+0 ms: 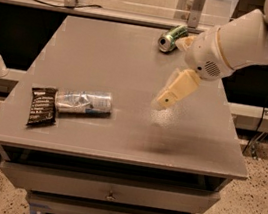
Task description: Move redbull can near rxbar chocolate
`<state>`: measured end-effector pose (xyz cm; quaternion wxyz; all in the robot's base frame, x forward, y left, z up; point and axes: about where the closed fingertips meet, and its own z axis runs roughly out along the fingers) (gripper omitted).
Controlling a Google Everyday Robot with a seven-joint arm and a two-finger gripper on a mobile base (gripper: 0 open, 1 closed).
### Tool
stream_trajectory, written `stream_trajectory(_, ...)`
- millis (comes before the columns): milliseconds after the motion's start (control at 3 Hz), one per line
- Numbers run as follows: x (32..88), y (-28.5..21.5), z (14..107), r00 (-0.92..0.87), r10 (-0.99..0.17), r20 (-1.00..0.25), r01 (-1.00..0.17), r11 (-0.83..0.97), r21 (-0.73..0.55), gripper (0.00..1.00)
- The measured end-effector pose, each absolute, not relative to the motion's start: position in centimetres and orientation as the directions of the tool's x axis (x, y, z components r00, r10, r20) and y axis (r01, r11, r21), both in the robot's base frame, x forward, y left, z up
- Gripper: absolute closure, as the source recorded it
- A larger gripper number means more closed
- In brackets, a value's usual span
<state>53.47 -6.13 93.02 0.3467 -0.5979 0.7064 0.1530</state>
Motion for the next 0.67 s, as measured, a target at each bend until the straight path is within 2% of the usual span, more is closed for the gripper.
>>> stream_trajectory(333,53.34,-11.11,97.08,-0.04,-0.76,-0.648,-0.921,0.28,-0.271,0.0)
stream_trajectory(667,53.38,-11.46,97.84,-0.036,-0.76,-0.648,-0.917,0.282,-0.281,0.0)
